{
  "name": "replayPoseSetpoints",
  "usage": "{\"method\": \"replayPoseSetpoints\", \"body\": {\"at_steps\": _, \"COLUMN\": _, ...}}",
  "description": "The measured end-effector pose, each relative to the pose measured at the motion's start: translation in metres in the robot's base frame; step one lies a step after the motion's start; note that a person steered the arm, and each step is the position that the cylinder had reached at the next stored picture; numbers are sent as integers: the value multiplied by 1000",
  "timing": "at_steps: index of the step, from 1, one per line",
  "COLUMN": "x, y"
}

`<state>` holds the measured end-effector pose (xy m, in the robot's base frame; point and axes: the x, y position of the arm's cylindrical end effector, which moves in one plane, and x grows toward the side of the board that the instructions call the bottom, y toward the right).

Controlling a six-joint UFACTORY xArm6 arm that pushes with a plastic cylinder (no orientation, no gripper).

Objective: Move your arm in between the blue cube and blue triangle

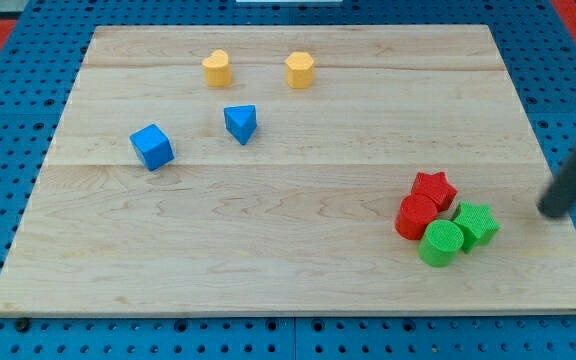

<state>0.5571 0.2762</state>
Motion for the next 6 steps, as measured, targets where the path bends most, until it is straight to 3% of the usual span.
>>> {"method": "replayPoseSetpoints", "body": {"at_steps": 1, "x": 61, "y": -11}}
{"method": "replayPoseSetpoints", "body": {"at_steps": 2, "x": 61, "y": -113}}
{"method": "replayPoseSetpoints", "body": {"at_steps": 3, "x": 37, "y": -266}}
{"method": "replayPoseSetpoints", "body": {"at_steps": 4, "x": -44, "y": -355}}
{"method": "replayPoseSetpoints", "body": {"at_steps": 5, "x": -109, "y": -389}}
{"method": "replayPoseSetpoints", "body": {"at_steps": 6, "x": -163, "y": -371}}
